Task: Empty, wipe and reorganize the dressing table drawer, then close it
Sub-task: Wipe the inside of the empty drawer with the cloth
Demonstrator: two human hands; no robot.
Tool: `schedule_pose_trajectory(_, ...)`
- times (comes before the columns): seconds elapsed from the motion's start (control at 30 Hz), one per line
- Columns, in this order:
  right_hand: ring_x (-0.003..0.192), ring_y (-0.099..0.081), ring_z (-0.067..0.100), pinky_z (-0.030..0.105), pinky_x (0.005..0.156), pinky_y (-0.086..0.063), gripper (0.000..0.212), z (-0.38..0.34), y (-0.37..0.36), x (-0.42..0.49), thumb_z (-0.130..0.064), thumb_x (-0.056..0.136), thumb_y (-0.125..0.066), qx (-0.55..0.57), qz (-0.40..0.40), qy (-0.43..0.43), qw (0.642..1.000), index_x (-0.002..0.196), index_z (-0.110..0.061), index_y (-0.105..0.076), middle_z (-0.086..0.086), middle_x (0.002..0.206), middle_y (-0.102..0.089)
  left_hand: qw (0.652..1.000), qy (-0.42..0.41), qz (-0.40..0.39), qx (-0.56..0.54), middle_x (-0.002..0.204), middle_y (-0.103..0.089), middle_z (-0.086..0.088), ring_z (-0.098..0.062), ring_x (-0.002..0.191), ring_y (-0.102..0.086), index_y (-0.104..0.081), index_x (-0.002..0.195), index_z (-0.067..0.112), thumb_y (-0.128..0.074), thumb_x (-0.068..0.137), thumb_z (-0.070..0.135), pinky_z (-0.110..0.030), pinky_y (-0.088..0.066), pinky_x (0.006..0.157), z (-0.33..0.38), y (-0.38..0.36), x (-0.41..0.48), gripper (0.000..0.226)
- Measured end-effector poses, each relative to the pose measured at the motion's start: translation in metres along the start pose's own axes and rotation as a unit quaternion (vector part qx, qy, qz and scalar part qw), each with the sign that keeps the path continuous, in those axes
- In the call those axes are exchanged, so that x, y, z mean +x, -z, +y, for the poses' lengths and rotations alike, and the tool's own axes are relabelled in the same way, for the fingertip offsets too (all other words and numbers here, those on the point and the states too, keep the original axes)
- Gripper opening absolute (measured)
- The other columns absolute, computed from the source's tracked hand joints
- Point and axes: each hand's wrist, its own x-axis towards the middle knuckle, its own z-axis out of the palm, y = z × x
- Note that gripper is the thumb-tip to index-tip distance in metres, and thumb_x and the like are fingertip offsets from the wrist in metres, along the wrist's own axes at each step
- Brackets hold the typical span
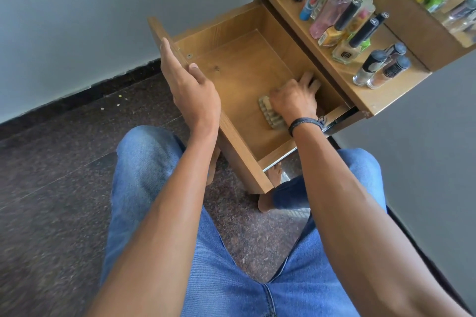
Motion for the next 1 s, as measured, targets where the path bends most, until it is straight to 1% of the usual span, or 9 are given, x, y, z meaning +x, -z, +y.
schedule_pose_trajectory(0.13, 0.141, -0.019, 0.039, 0.049, 0.111, -0.035, 0.046, -0.013, -0.002, 0.018, -0.031, 0.098, -0.045, -0.001, 0.008, 0.027, 1.000, 0.127, 0.003, -0.058, 0.011, 0.155, -0.021, 1.000, 0.001, 0.000, 0.001, 0.163, -0.027, -0.010, -0.018, 0.150, -0.024, -0.026, 0.155, 0.005, -0.040, 0.100, -0.006, -0.007, -0.018, 0.113, 0.001, -0.001, -0.001, 0.058)
schedule_pose_trajectory(0.27, 0.143, -0.018, 0.036, 0.048, 0.114, -0.030, 0.050, -0.040, -0.003, 0.041, -0.033, 0.099, -0.043, 0.007, 0.006, 0.059, 0.998, 0.136, -0.001, -0.053, 0.009, 0.160, -0.016, 1.000, -0.007, 0.002, 0.001, 0.162, -0.028, -0.011, -0.019, 0.150, -0.025, -0.027, 0.155, 0.004, -0.040, 0.100, -0.006, 0.001, -0.016, 0.106, 0.001, -0.001, -0.002, 0.058)
schedule_pose_trajectory(0.43, 0.139, -0.021, 0.035, 0.045, 0.113, -0.027, 0.049, -0.067, 0.000, 0.058, -0.028, 0.099, -0.044, -0.024, -0.003, 0.143, 0.989, 0.142, -0.006, -0.050, 0.007, 0.157, -0.018, 1.000, -0.003, 0.005, 0.001, 0.162, -0.029, -0.009, -0.017, 0.149, -0.026, -0.028, 0.155, 0.006, -0.041, 0.100, -0.005, 0.001, -0.016, 0.105, 0.000, -0.001, 0.001, 0.057)
schedule_pose_trajectory(0.53, 0.136, -0.025, 0.034, 0.047, 0.113, -0.035, 0.050, -0.067, -0.001, 0.051, -0.017, 0.097, -0.046, -0.040, -0.024, 0.218, 0.975, 0.146, -0.014, -0.045, 0.007, 0.153, -0.023, 1.000, -0.006, 0.009, 0.004, 0.162, -0.029, -0.009, -0.017, 0.149, -0.026, -0.028, 0.155, 0.006, -0.041, 0.100, -0.005, 0.000, -0.016, 0.106, 0.000, -0.001, 0.003, 0.058)
schedule_pose_trajectory(0.6, 0.128, -0.033, 0.032, 0.047, 0.106, -0.044, 0.052, -0.060, -0.005, 0.035, -0.006, 0.091, -0.045, -0.029, -0.022, 0.268, 0.963, 0.141, -0.018, -0.048, 0.008, 0.145, -0.031, 1.000, -0.009, 0.011, 0.006, 0.161, -0.030, -0.009, -0.018, 0.149, -0.027, -0.029, 0.154, 0.005, -0.041, 0.099, -0.005, 0.001, -0.015, 0.105, -0.001, -0.001, 0.003, 0.057)
schedule_pose_trajectory(0.7, 0.119, -0.037, 0.031, 0.043, 0.095, -0.050, 0.052, -0.043, -0.012, 0.009, -0.001, 0.087, -0.049, -0.020, -0.013, 0.303, 0.953, 0.135, -0.023, -0.054, 0.007, 0.134, -0.037, 1.000, -0.009, 0.011, 0.006, 0.161, -0.030, -0.009, -0.018, 0.149, -0.027, -0.029, 0.154, 0.005, -0.041, 0.099, -0.005, 0.002, -0.015, 0.104, -0.002, -0.002, 0.002, 0.057)
schedule_pose_trajectory(0.77, 0.119, -0.037, 0.031, 0.041, 0.091, -0.049, 0.052, -0.032, -0.014, -0.001, -0.004, 0.090, -0.052, -0.010, -0.010, 0.295, 0.955, 0.138, -0.025, -0.056, 0.007, 0.131, -0.039, 1.000, -0.006, 0.010, 0.005, 0.161, -0.030, -0.009, -0.017, 0.149, -0.026, -0.029, 0.154, 0.005, -0.041, 0.099, -0.004, 0.002, -0.016, 0.104, -0.001, -0.002, 0.002, 0.057)
schedule_pose_trajectory(0.87, 0.122, -0.039, 0.032, 0.043, 0.087, -0.051, 0.053, -0.018, -0.012, -0.007, -0.001, 0.088, -0.056, 0.007, 0.003, 0.229, 0.973, 0.137, -0.022, -0.058, 0.007, 0.133, -0.040, 1.000, -0.005, 0.010, 0.000, 0.161, -0.030, -0.009, -0.017, 0.149, -0.027, -0.029, 0.154, 0.006, -0.041, 0.100, -0.004, 0.004, -0.017, 0.101, -0.001, -0.002, 0.001, 0.057)
schedule_pose_trajectory(1.0, 0.131, -0.037, 0.042, 0.047, 0.096, -0.045, 0.054, -0.008, -0.009, 0.004, -0.003, 0.089, -0.051, -0.013, 0.030, 0.144, 0.989, 0.141, -0.013, -0.044, 0.012, 0.148, -0.029, 1.000, -0.004, 0.008, -0.002, 0.161, -0.029, -0.010, -0.018, 0.149, -0.027, -0.029, 0.154, 0.005, -0.041, 0.100, -0.005, 0.001, -0.017, 0.104, 0.000, -0.002, 0.001, 0.057)
